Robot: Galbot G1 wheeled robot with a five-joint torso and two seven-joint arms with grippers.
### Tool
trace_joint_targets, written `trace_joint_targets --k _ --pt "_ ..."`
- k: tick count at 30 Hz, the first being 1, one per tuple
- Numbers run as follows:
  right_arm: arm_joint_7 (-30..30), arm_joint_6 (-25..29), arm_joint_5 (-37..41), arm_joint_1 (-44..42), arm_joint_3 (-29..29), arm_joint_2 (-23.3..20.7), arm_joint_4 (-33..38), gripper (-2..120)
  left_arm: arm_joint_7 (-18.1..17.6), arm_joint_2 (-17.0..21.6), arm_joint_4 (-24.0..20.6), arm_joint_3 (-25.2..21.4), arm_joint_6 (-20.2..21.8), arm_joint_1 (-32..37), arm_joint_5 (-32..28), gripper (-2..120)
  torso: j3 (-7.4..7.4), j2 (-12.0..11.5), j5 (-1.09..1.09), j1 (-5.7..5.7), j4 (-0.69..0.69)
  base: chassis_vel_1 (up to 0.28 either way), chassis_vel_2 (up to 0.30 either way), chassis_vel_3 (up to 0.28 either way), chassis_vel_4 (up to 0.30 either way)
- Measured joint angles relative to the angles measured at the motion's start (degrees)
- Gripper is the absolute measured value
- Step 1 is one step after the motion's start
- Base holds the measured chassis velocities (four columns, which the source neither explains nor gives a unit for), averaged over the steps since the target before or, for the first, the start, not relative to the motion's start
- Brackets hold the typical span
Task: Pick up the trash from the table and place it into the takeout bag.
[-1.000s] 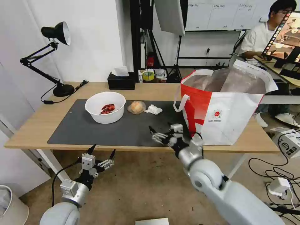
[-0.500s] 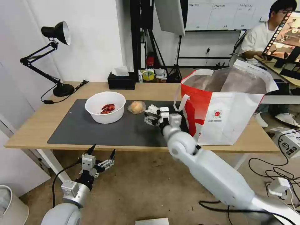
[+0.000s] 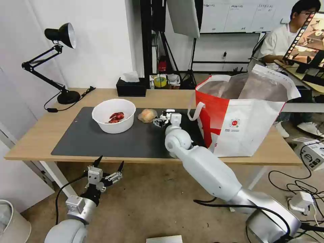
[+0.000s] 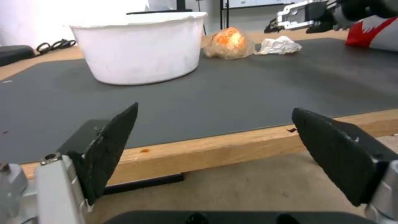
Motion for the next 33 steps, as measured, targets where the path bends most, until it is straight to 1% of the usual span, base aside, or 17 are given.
trace_joint_targets --k 1,2,5,7,10,26,33 --pt "0.44 -0.63 -0.04 0.82 0.05 0.95 -1.76 100 0.02 -0.07 -0.05 -0.02 -0.07 0.0 -0.02 100 0.0 0.0 0.01 0.0 0.0 0.0 0.0 0.0 0.0" --pt "0.44 -0.63 -0.04 0.82 0.05 0.95 -1.76 100 0.02 -0.07 -0.05 -0.02 -0.07 0.0 -0.02 100 0.0 0.0 0.01 0.0 0.0 0.0 0.0 0.0 0.0" --pt "0.61 -1.21 -0.18 2.42 0.12 2.82 -5.2 100 0.02 -0.25 -0.17 -0.03 -0.1 -0.02 -0.03 100 0.0 0.0 0.0 0.0 0.01 0.0 0.0 0.0 0.0" --pt "0.61 -1.27 -0.22 2.59 0.13 3.05 -5.57 100 0.03 -0.28 -0.18 -0.03 -0.1 -0.02 -0.04 100 -0.01 0.0 0.0 0.0 0.01 0.0 0.0 0.0 0.0" --pt "0.55 -1.8 -1.22 4.13 0.64 5.28 -9.56 100 0.04 -0.54 -0.19 -0.02 -0.17 -0.02 -0.04 100 0.0 0.0 0.0 0.0 0.01 0.0 0.0 0.0 0.0" --pt "-0.22 -3.37 -1.57 5.82 1.99 6.28 -14.71 100 0.07 -0.6 -0.2 0.15 -0.34 -0.28 -0.12 100 0.0 0.0 0.01 0.0 0.01 0.0 0.0 0.0 0.0" --pt "-0.61 -3.44 -1.59 6.04 2.04 6.43 -15.24 100 0.08 -0.65 -0.17 0.17 -0.4 -0.3 -0.14 100 0.0 0.0 0.01 0.0 -0.01 0.0 0.0 0.0 0.0"
